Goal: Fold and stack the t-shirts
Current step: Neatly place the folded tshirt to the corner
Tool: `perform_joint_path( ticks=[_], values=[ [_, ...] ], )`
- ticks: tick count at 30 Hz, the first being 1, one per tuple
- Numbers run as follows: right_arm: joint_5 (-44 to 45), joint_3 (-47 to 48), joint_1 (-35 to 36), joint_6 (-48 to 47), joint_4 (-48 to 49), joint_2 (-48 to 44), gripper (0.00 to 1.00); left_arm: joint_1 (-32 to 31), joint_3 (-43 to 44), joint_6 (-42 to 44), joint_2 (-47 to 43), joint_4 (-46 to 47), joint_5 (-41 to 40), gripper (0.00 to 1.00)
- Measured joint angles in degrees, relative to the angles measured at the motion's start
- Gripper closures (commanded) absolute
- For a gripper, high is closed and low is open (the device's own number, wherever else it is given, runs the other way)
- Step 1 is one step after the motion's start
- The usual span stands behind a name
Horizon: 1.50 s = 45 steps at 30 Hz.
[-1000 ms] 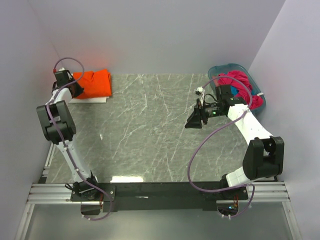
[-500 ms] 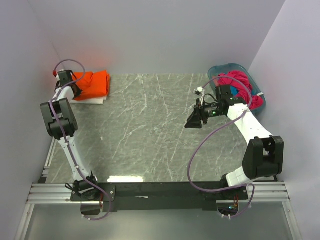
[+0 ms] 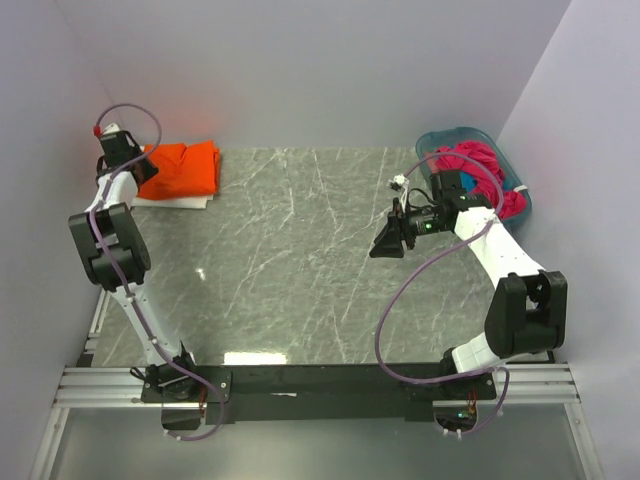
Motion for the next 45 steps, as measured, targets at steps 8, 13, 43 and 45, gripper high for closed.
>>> perform_joint_path(
  ticks=[8,13,43,45],
  values=[
    [0.00,0.11,0.00,-0.59,-0.79,0.50,0.30,-2.75,3.63,1.11,0.48,-0.66,11.82,0.66],
    [0.00,0.11,0.00,-0.74,-0.83,0.50,0.30,-4.70,5.92,1.05,3.48,-1.73,15.15,0.72],
    [-0.04,1.07,0.00,-1.79,-2.58,1.05,0.30,-7.76,-5.33,8.70,2.43,2.99,20.87,0.66],
    [-0.04,1.14,0.00,-1.84,-2.60,1.05,0.30,-8.28,-5.33,8.70,2.29,3.23,21.16,0.66]
  ],
)
